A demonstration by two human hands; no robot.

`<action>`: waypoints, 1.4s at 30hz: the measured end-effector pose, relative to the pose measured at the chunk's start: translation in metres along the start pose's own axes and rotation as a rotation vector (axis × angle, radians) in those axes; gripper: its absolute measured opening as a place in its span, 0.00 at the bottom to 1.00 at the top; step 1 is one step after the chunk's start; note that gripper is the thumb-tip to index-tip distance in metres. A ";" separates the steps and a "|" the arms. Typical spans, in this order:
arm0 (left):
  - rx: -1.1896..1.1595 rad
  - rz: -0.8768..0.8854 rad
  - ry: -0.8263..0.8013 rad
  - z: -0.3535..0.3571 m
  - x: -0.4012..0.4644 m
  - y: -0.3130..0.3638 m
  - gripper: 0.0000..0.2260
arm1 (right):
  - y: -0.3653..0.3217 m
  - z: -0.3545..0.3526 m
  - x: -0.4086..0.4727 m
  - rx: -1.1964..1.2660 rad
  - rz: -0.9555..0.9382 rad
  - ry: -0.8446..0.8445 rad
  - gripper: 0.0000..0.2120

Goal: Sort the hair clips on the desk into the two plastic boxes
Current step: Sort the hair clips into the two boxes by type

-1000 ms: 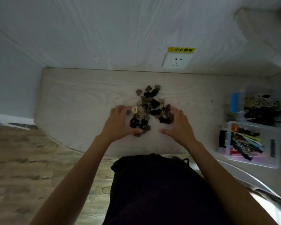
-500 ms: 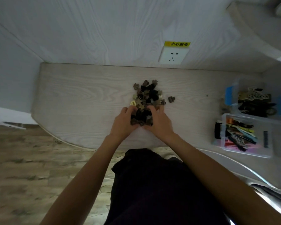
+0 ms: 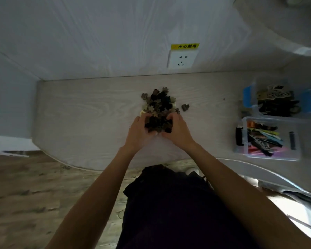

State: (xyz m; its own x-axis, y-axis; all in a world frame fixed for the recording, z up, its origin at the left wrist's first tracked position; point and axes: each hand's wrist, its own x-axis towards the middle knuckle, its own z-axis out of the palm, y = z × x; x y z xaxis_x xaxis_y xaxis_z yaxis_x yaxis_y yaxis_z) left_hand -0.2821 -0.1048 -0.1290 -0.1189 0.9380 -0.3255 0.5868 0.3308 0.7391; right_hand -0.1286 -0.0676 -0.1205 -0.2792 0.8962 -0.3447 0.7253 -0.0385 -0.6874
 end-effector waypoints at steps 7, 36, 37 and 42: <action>-0.262 -0.041 0.069 -0.001 0.006 0.014 0.23 | 0.004 -0.017 0.004 0.265 0.011 -0.026 0.24; 0.062 0.449 -0.033 0.177 0.048 0.270 0.18 | 0.168 -0.287 -0.032 0.018 0.025 0.276 0.15; 0.152 0.480 -0.042 0.178 0.049 0.271 0.19 | 0.172 -0.290 -0.030 -0.026 0.020 0.277 0.15; 0.430 0.555 -0.047 0.174 0.048 0.272 0.18 | 0.168 -0.293 -0.027 -0.161 -0.014 0.250 0.18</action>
State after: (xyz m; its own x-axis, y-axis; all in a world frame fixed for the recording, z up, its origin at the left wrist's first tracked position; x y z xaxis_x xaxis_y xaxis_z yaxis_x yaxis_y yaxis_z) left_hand 0.0118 0.0124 -0.0462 0.3194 0.9476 -0.0001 0.8164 -0.2751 0.5078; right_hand 0.1853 0.0312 -0.0399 -0.1404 0.9780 -0.1541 0.8185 0.0271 -0.5739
